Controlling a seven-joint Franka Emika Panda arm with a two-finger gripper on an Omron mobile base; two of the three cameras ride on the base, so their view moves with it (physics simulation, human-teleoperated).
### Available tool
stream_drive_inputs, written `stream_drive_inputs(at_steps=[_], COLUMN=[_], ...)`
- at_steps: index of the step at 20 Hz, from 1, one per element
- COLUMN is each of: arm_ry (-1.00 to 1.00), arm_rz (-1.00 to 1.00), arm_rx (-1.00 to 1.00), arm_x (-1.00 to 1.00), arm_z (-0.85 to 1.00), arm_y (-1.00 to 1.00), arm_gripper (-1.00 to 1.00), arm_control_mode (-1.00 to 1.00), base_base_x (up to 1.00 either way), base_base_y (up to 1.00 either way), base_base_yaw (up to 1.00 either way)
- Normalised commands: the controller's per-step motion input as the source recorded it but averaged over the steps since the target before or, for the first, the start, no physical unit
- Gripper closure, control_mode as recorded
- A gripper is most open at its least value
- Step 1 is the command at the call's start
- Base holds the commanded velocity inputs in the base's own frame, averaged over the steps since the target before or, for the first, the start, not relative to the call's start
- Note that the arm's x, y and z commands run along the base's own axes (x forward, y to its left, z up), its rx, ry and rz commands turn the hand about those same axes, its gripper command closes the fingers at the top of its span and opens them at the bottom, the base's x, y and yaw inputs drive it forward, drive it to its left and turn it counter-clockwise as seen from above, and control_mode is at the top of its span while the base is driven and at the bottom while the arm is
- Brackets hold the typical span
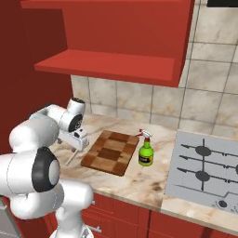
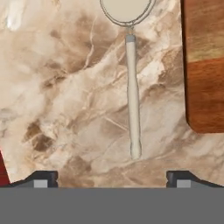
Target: Grab the spray bottle from the cabinet, then place it next to the cutting board for sanitizing. Then grab the dish brush from the countertop next to the sink and place it next to the cutting board.
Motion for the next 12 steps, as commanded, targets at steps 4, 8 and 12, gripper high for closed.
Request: stream_drive_inputs(at_steps=[4,8,12], arm_ry=[-0.33,-0.39,-0.39], arm_rz=[-0.01,0.0,0.0], arm_rx=[0.02,0.0,0.02], arm_x=[-0.97,-0.97,-0.97], arm_z=[0.83,0.87,0.96], arm_y=[-0.13,-0.13,-0.11], arm_gripper=[-1.0,-1.0,-1.0], arm_control_mode=[-1.0,-1.0,-1.0], base_base_x=[0.0,0.0,0.0], base_base_y=[0.0,0.0,0.0], base_base_yaw=[0.0,0.0,0.0])
